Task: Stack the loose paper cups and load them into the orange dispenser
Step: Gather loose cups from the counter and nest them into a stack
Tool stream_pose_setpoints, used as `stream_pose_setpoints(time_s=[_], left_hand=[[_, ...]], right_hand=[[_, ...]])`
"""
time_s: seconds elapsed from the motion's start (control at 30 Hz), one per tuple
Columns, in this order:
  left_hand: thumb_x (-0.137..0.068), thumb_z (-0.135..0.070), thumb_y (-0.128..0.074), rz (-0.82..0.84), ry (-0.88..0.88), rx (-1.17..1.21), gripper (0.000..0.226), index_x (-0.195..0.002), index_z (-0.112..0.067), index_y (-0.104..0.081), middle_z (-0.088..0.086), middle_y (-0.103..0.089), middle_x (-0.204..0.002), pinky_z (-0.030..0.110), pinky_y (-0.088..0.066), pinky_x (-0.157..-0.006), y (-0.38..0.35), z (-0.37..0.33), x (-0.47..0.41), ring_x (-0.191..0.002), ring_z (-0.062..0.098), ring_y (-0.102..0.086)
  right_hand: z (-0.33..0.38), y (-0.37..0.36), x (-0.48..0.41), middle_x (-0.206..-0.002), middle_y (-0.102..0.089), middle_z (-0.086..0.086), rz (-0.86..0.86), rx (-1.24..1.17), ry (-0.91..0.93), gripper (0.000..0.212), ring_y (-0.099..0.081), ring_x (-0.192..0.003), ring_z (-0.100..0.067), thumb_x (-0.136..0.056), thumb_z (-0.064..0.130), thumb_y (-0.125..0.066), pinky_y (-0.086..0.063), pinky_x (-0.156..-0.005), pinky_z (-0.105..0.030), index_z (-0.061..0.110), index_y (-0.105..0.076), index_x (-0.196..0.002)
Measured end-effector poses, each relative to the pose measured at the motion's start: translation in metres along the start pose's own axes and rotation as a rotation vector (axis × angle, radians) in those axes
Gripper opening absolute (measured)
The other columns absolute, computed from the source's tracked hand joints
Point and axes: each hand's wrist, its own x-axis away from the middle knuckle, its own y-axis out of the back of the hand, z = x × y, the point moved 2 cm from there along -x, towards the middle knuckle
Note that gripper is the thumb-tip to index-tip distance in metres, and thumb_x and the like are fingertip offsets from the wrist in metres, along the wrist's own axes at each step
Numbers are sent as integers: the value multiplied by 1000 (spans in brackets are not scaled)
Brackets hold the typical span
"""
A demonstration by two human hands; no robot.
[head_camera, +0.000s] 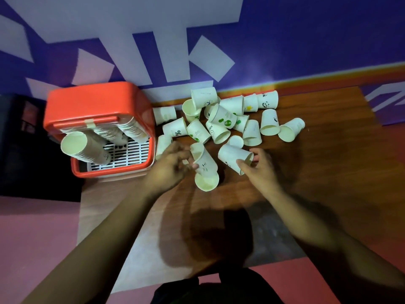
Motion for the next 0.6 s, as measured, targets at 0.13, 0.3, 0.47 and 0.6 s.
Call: stream_pose_setpoints(time_s=[0.13, 0.3, 0.47, 0.6], left_hand=[[-92, -30, -69, 208, 39, -119, 13, -92, -17, -67, 9, -45, -145, 21, -37, -94, -21, -3, 7, -127, 26, -53], [-88, -27, -74, 254, -11, -187, 15, -88, -18, -62, 11, -44, -147, 29, -40, -101, -51, 5, 7, -132, 31, -47], [-73, -30, -86, 171, 71, -180, 73, -135, -19, -47, 4, -45, -128, 36, -40, -95, -53, -2, 5, -122, 25, -42], [-71, -43, -85, 199, 101, -323, 91, -146, -16, -41, 8, -45, -132, 40, -39, -103, -62, 8, 4, -121, 26, -39]], right_hand=[[6, 5, 9, -133, -42, -5, -32, -14, 27, 62, -53, -116, -21, -80, 39, -74, -53, -90, -36, 22, -47, -133], [5, 11, 17, -136, -38, -3, -35, -8, 40, 64, -52, -118, -21, -80, 41, -74, -55, -92, -39, 26, -44, -134], [5, 9, 28, -136, -37, -2, -50, 2, 117, 61, -50, -119, -17, -80, 38, -75, -53, -86, -27, 26, -45, -132], [8, 7, 33, -136, -38, 0, -72, 7, 163, 64, -51, -120, -17, -79, 40, -76, -54, -93, -36, 27, -44, -133]])
